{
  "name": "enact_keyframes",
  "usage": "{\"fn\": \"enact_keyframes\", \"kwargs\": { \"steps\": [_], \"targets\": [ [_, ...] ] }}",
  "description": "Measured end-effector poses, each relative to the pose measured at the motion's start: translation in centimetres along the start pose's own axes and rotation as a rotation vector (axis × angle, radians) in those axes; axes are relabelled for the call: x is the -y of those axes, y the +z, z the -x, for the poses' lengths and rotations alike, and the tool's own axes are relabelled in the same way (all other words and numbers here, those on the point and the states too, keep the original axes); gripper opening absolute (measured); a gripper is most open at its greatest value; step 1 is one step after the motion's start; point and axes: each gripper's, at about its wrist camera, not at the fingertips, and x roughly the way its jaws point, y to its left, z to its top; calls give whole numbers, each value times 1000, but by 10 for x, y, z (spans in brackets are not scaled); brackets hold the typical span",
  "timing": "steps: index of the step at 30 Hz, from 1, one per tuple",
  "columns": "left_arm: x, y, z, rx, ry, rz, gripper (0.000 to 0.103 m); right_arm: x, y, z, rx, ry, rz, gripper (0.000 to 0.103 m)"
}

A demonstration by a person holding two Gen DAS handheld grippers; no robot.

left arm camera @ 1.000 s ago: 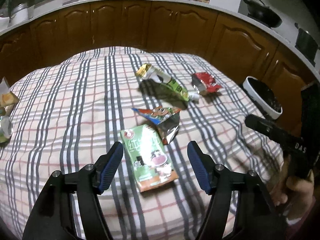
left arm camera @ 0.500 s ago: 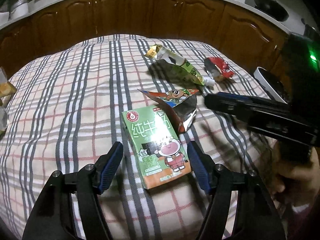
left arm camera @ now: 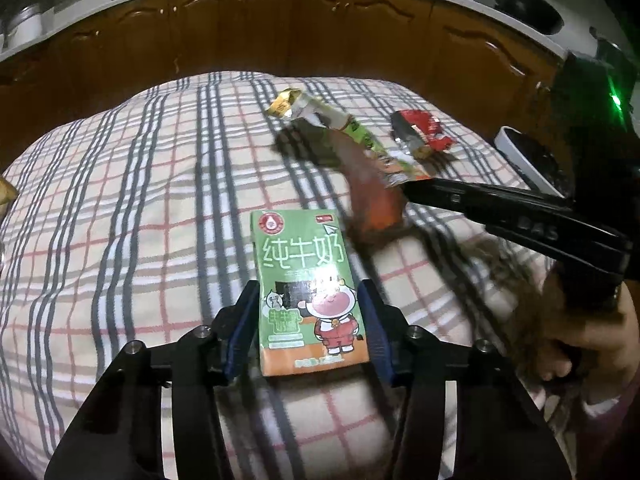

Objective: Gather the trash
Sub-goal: 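Grasp the green milk carton with the left gripper while the right grasps the cartoon snack bag, then carry the milk carton and snack bag over the bin and release both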

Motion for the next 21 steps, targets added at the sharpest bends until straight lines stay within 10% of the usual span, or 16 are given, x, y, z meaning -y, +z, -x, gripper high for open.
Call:
{"fn": "enact_keyframes", "kwargs": {
  "steps": [21],
  "targets": [
    [107, 49, 2, 68, -224, -158, 45, 110, -42, 151, 201, -209, -241, 0]
  ]
}}
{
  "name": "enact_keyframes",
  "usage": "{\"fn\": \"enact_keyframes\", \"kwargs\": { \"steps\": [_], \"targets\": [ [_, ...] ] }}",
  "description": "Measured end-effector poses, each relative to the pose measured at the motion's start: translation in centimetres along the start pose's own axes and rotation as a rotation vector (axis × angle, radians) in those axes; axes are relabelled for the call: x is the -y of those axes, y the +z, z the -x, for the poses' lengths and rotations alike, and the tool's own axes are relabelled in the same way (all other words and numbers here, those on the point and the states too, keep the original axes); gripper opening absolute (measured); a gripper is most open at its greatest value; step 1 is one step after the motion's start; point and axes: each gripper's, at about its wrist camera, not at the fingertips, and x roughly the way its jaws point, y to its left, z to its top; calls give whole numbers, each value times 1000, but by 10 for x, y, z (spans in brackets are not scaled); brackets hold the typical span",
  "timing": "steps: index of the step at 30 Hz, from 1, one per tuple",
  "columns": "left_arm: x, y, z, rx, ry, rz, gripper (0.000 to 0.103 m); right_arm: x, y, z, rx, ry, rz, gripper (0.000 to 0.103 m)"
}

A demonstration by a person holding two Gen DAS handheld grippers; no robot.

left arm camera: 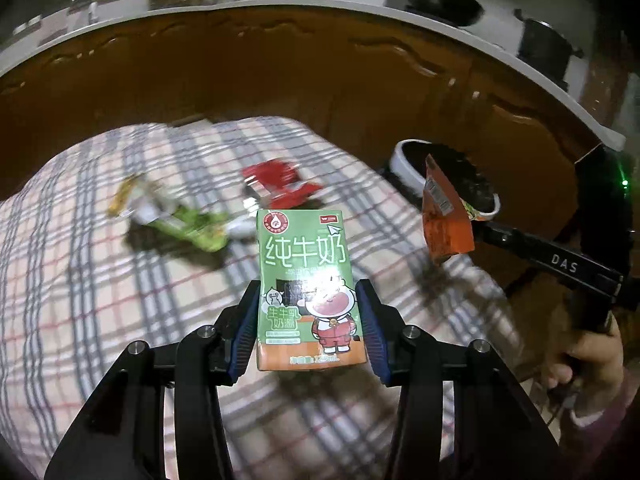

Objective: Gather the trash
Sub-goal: 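Carry the milk carton and snack bag over the bin and release both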

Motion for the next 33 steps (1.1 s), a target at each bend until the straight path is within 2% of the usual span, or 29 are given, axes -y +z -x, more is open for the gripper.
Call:
{"fn": "enact_keyframes", "kwargs": {
  "steps": [10, 20, 24, 33],
  "targets": [
    [54, 36, -21, 28, -75, -91, 45, 42, 14, 33, 76, -91, -63, 0],
    [92, 72, -42, 37, -132, -119, 45, 82, 25, 42, 106, -164, -125, 0],
    [108, 92, -60, 18, -149, -146, 45, 100, 35, 41, 101, -198, -144, 0],
    [139, 131, -107, -48, -169, -189, 45, 137, 60, 21, 17, -284, -164, 0]
  ]
}}
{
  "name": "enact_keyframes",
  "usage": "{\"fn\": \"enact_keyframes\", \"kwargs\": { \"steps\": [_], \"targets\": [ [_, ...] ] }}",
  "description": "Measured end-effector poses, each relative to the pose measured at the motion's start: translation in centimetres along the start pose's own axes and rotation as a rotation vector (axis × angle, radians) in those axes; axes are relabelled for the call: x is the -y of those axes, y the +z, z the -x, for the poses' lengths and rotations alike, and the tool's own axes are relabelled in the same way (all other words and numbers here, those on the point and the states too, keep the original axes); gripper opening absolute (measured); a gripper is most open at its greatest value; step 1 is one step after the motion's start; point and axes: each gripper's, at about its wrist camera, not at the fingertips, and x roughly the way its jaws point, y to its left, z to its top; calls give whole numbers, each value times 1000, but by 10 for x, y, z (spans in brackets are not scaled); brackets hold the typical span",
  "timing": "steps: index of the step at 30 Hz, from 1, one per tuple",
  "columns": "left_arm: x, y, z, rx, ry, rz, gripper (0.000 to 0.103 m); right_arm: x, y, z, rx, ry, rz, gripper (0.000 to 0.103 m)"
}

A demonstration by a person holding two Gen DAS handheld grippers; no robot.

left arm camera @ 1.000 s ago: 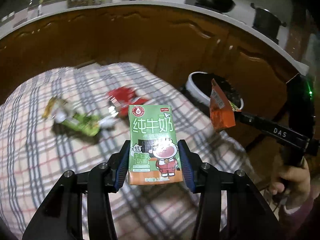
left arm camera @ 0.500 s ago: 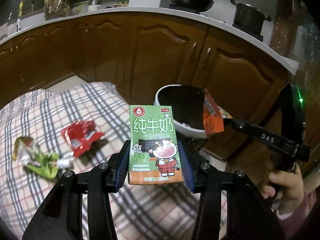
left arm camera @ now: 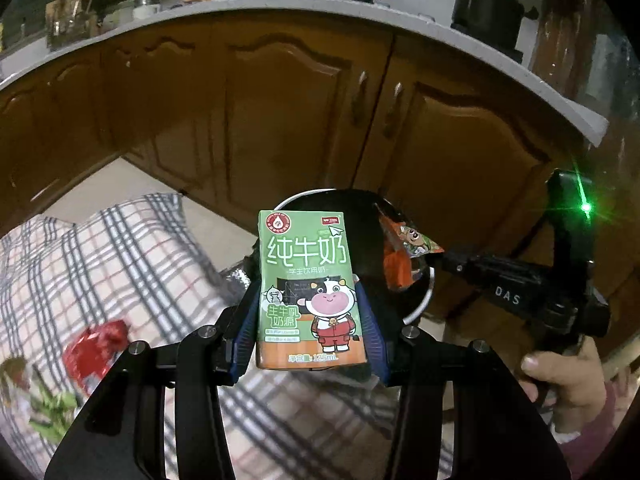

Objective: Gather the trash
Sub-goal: 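Carry the milk carton and snack bag over the bin and release both, then move both grippers back toward the green tube wrapper and red bag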

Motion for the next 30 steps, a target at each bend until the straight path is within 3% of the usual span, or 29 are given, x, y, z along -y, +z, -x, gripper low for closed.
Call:
{"fn": "enact_keyframes", "kwargs": {
  "steps": [10, 19, 25, 27, 30],
  "targets": [
    [11, 25, -52, -78, -23, -9, 45, 12, 15, -22, -54, -49, -1, 0],
    [13, 27, -80, -133, -11, -17, 46, 14, 19, -30, -84, -83, 17, 1],
    [20, 26, -89, -169, 3, -37, 52, 18, 19, -29, -82, -93, 4, 13],
    [20, 25, -86, -157, 13, -38, 61, 19, 18, -27, -73, -87, -1, 25],
    [17, 22, -77, -131, 18, -26, 61, 20, 14, -20, -51, -71, -15, 26]
  ]
}}
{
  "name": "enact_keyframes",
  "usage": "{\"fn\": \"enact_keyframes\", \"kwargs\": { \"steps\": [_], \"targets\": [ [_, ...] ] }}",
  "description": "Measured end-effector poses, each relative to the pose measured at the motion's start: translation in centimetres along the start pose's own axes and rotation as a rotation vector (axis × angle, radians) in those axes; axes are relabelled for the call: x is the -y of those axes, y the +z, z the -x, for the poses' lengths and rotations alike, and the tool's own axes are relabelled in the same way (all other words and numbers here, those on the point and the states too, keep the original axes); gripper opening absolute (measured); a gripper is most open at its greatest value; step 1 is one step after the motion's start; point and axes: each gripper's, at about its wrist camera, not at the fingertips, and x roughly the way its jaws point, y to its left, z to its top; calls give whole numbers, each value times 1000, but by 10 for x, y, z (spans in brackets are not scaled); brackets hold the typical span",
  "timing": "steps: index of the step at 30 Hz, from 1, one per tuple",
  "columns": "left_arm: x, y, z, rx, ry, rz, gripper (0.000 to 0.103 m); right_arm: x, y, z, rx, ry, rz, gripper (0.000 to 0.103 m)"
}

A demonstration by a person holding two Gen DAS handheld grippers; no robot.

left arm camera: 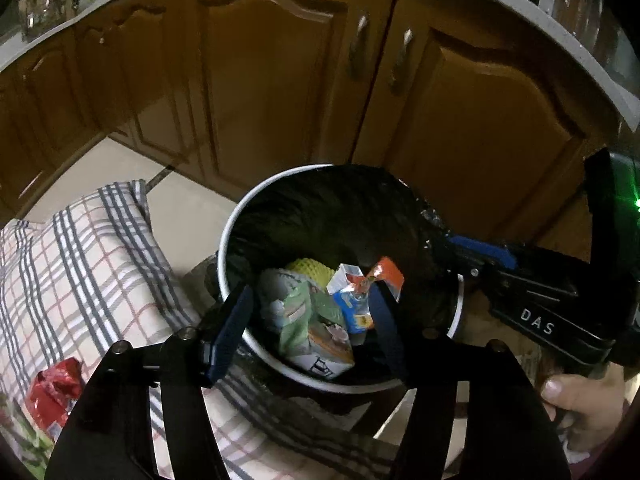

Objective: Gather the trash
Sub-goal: 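Move both grippers back toward the green tube wrapper and red bag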

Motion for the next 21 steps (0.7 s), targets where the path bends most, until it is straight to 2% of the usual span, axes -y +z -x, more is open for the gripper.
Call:
{"fn": "enact_keyframes", "kwargs": {
  "steps": [2, 4, 6, 11, 15, 21],
  "targets": [
    [-7, -6, 8, 24, 4, 22, 61, 0, -4, 6, 19, 15, -11, 27],
    [-16, -14, 20, 53, 6, 54, 61, 0, -8, 12, 40, 45, -23, 34],
    [-28, -26, 33, 85, 8, 96, 61, -2, -15, 20, 73, 91, -40, 52],
    [-55, -60, 63, 140, 29, 195, 63, -18, -40, 32, 139, 178, -76, 78],
    [-81, -89, 85, 168, 38, 280, 66, -38, -56, 37, 167, 225, -76, 83],
    [-121, -134, 117, 187, 92, 375, 66, -70, -75, 35, 140, 292, -57, 83]
  ]
}}
